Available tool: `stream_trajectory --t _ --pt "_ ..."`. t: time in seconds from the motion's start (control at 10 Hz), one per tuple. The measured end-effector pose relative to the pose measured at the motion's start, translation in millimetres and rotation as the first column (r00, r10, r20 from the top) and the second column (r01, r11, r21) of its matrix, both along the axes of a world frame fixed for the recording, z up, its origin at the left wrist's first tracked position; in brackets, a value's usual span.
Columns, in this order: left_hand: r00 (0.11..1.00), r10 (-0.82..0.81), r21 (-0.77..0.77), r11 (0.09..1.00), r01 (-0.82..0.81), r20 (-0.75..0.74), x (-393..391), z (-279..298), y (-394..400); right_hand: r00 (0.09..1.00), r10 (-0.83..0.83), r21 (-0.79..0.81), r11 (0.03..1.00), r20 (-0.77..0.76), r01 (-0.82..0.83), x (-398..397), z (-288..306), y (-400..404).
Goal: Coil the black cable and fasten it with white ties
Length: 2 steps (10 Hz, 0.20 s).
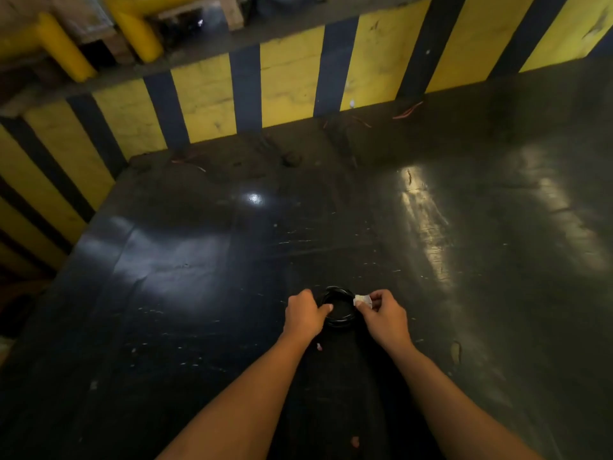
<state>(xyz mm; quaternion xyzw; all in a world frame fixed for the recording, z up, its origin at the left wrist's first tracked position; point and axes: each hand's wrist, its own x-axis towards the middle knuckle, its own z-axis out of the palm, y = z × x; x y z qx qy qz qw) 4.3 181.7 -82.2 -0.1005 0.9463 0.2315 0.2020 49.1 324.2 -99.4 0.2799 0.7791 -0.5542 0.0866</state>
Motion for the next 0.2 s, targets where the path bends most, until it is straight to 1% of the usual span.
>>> stream_trajectory --t 0.1,0.2 --pt "1.0 0.004 0.131 0.991 -0.006 0.01 5 6 -9 0.999 0.005 -0.046 0.999 0.054 -0.002 2 10 3" --pt "1.0 0.017 0.2 0.98 -0.02 0.018 30 10 -32 0.992 -0.089 -0.136 0.986 0.093 0.101 26 18 -1"
